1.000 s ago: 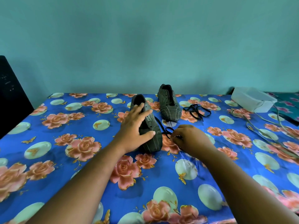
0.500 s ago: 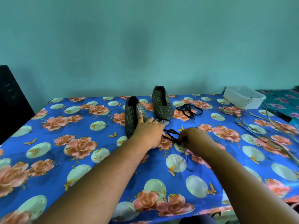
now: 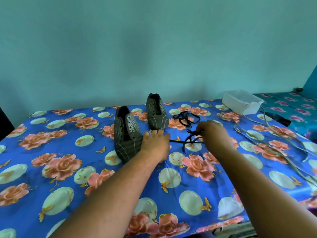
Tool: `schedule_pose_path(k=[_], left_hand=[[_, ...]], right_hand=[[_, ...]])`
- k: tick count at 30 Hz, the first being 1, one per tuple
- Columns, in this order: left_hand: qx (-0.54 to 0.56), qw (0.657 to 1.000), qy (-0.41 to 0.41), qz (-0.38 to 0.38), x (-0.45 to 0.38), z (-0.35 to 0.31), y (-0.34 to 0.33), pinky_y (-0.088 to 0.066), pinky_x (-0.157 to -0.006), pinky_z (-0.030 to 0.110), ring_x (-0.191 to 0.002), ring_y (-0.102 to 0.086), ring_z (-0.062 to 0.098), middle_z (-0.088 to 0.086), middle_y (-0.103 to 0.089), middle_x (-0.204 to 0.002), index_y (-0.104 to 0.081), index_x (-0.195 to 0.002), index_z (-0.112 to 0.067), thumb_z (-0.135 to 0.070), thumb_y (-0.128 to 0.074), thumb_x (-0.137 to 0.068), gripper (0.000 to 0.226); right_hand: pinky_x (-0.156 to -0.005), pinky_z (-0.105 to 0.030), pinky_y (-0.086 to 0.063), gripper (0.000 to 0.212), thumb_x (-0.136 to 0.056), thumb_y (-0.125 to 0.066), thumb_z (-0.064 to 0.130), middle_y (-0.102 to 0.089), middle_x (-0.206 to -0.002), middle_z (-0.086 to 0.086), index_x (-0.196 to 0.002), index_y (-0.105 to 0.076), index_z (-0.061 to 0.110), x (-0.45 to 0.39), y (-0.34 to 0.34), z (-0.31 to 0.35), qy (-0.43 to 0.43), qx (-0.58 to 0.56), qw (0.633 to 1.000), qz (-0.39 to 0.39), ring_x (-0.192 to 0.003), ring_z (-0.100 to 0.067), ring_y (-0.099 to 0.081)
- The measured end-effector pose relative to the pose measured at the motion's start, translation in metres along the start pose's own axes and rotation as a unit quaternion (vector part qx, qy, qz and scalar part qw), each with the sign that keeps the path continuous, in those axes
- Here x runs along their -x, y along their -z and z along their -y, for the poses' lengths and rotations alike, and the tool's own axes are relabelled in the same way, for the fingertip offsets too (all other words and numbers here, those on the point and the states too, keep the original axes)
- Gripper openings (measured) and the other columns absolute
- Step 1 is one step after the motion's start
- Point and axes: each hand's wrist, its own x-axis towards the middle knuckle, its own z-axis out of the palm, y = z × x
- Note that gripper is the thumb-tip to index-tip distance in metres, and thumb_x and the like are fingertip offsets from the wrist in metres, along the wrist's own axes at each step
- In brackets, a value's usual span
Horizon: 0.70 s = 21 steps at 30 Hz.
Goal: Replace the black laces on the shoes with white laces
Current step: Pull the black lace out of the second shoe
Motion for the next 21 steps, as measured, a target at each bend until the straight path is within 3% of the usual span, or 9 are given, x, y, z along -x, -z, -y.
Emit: schedule_pose_path(k=[2, 4, 8, 11, 13, 15, 16, 18, 21], left_hand=[[-0.004, 1.000, 0.010, 0.011, -0.004, -0.002, 0.000, -0.032, -0.106, 0.050, -0.130, -0.044, 0.030, 0.008, -0.050, -0.138, -0.052, -0.138, -0.022, -0.039, -0.048, -0.104, 0.038], [0.000, 1.000, 0.020, 0.014, -0.007, -0.004, 0.001, -0.035, -0.101, 0.048, -0.125, -0.049, 0.031, 0.009, -0.054, -0.132, -0.059, -0.128, -0.021, -0.035, -0.051, -0.103, 0.030], [0.001, 1.000, 0.017, -0.005, -0.018, -0.010, 0.001, -0.039, -0.077, 0.041, -0.111, -0.060, 0.032, 0.007, -0.061, -0.119, -0.064, -0.119, -0.020, -0.020, -0.060, -0.097, 0.022], [0.046, 0.999, 0.017, -0.017, -0.025, -0.011, -0.003, -0.041, -0.074, 0.038, -0.104, -0.063, 0.032, 0.005, -0.065, -0.113, -0.063, -0.118, -0.022, -0.022, -0.060, -0.097, 0.021], [0.078, 0.997, 0.011, -0.025, -0.029, -0.013, -0.006, -0.047, -0.077, 0.041, -0.104, -0.063, 0.035, 0.007, -0.066, -0.112, -0.055, -0.130, -0.023, -0.021, -0.060, -0.097, 0.033], [0.099, 0.995, 0.001, -0.015, -0.034, -0.018, -0.007, -0.049, -0.081, 0.043, -0.106, -0.062, 0.036, 0.008, -0.066, -0.118, -0.045, -0.145, -0.026, -0.017, -0.060, -0.098, 0.050], [0.107, 0.994, 0.001, -0.010, -0.037, -0.021, -0.007, -0.052, -0.081, 0.042, -0.106, -0.062, 0.035, 0.008, -0.066, -0.119, -0.051, -0.142, -0.027, -0.016, -0.060, -0.097, 0.047], [0.112, 0.994, 0.001, -0.003, -0.048, -0.024, -0.009, -0.056, -0.080, 0.043, -0.101, -0.064, 0.032, 0.005, -0.068, -0.115, -0.065, -0.126, -0.029, -0.016, -0.062, -0.095, 0.033], [0.131, 0.991, 0.010, -0.016, -0.065, -0.030, -0.006, -0.057, -0.075, 0.041, -0.096, -0.066, 0.034, 0.004, -0.067, -0.108, -0.070, -0.113, -0.029, -0.022, -0.064, -0.094, 0.021]], right_hand=[[-0.067, -0.032, -0.049, 0.028, -0.096, -0.060, 0.008, -0.066, -0.113, -0.003, -0.117, -0.068, 0.024, -0.003, -0.009, 0.008, -0.007, -0.079, 0.996, 0.050, -0.085, -0.020, -0.063], [-0.071, -0.031, -0.050, 0.028, -0.100, -0.061, 0.028, -0.063, -0.125, -0.002, -0.127, -0.063, 0.028, -0.004, -0.017, 0.008, 0.004, -0.060, 0.993, 0.104, -0.089, -0.016, -0.064], [-0.100, -0.041, -0.045, 0.072, -0.095, -0.057, 0.060, -0.048, -0.147, -0.012, -0.154, -0.036, 0.026, -0.007, -0.023, -0.002, -0.012, 0.004, 0.987, 0.158, -0.130, -0.033, -0.051], [-0.103, -0.039, -0.043, 0.072, -0.092, -0.067, 0.053, -0.052, -0.144, -0.010, -0.153, -0.040, 0.028, -0.007, -0.024, -0.001, 0.013, 0.031, 0.982, 0.185, -0.134, -0.032, -0.046], [-0.098, -0.038, -0.046, 0.054, -0.093, -0.068, 0.044, -0.059, -0.133, -0.008, -0.143, -0.055, 0.027, -0.007, -0.026, 0.002, 0.032, 0.035, 0.985, 0.167, -0.127, -0.029, -0.052], [-0.085, -0.037, -0.051, 0.022, -0.095, -0.067, 0.031, -0.064, -0.113, -0.008, -0.115, -0.072, 0.026, -0.009, -0.031, 0.006, 0.052, 0.031, 0.987, 0.150, -0.109, -0.030, -0.060], [-0.077, -0.035, -0.051, 0.010, -0.092, -0.066, 0.023, -0.065, -0.101, -0.008, -0.094, -0.074, 0.028, -0.011, -0.032, 0.008, 0.052, 0.028, 0.987, 0.151, -0.100, -0.030, -0.063], [-0.069, -0.033, -0.052, 0.018, -0.083, -0.063, 0.011, -0.066, -0.086, -0.007, -0.072, -0.068, 0.025, -0.021, -0.033, 0.010, 0.039, 0.028, 0.986, 0.162, -0.087, -0.031, -0.066], [-0.079, -0.034, -0.055, 0.022, -0.089, -0.063, 0.009, -0.073, -0.099, -0.005, -0.100, -0.078, 0.022, -0.039, -0.027, 0.005, 0.035, -0.005, 0.987, 0.154, -0.094, -0.026, -0.068]])
